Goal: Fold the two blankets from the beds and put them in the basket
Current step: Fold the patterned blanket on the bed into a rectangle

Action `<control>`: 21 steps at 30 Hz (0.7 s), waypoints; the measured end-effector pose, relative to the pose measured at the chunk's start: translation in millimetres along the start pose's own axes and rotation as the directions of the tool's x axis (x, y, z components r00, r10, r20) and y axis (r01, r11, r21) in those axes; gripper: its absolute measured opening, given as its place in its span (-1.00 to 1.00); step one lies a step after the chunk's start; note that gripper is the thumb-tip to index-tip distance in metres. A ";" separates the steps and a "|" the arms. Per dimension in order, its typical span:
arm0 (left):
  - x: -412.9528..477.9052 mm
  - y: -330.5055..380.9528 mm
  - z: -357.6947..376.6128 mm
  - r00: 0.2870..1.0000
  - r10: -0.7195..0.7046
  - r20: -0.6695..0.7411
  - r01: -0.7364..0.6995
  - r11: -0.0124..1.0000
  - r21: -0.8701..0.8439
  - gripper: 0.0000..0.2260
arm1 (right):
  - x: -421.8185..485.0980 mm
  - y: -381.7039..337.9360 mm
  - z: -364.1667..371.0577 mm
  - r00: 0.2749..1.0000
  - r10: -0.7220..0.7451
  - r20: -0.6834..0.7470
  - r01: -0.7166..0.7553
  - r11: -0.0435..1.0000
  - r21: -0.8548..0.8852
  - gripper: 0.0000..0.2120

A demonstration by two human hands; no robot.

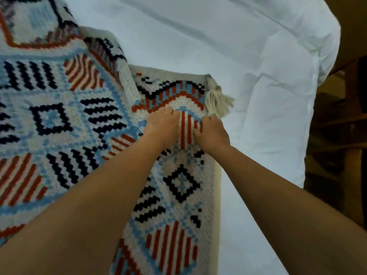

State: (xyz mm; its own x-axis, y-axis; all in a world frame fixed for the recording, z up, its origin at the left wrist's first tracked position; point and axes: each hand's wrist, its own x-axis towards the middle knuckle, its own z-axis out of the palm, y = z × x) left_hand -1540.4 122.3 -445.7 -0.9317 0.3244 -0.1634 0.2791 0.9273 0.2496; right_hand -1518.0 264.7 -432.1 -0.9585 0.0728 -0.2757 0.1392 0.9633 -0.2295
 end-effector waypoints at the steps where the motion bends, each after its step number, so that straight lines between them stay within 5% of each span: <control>1: 6.8 -1.7 1.7 1.000 -0.005 -0.015 0.005 1.000 -0.001 -0.74 | 7.3 0.8 -1.6 0.999 -0.033 -0.006 0.033 0.999 -0.044 -0.71; 6: 38.3 -14.8 13.3 0.995 -0.095 0.009 0.095 0.995 0.025 -0.58 | 64.8 4.9 -8.3 0.991 -0.078 -0.111 0.064 0.991 -0.121 -0.58; 9: 53.4 -25.1 20.4 0.976 -0.206 0.067 0.207 0.978 -0.008 -0.41 | 103.4 11.4 -12.3 0.981 0.077 -0.175 -0.085 0.996 -0.037 -0.37; 12: 62.1 -29.0 30.2 0.953 -0.287 0.099 0.292 0.955 -0.045 -0.51 | 127.4 16.8 -9.2 0.961 0.269 -0.067 -0.261 0.959 0.110 -0.25; 16: 65.8 -28.6 43.8 0.985 -0.168 0.042 0.165 0.983 0.079 -0.77 | 137.9 18.2 1.3 0.961 0.276 -0.015 -0.274 0.959 0.074 -0.58; 21: 85.9 -27.7 31.6 0.986 -0.146 0.077 0.123 0.961 0.249 -0.69 | 134.4 36.4 -0.1 0.989 0.107 -0.106 -0.107 0.994 0.004 -0.94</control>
State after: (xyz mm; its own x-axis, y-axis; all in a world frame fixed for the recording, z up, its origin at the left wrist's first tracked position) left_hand -1620.7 130.4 -496.8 -0.9418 0.1988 -0.2710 0.2114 0.9772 -0.0178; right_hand -1641.8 309.6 -477.4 -0.9591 0.2021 -0.1983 0.2418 0.9489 -0.2029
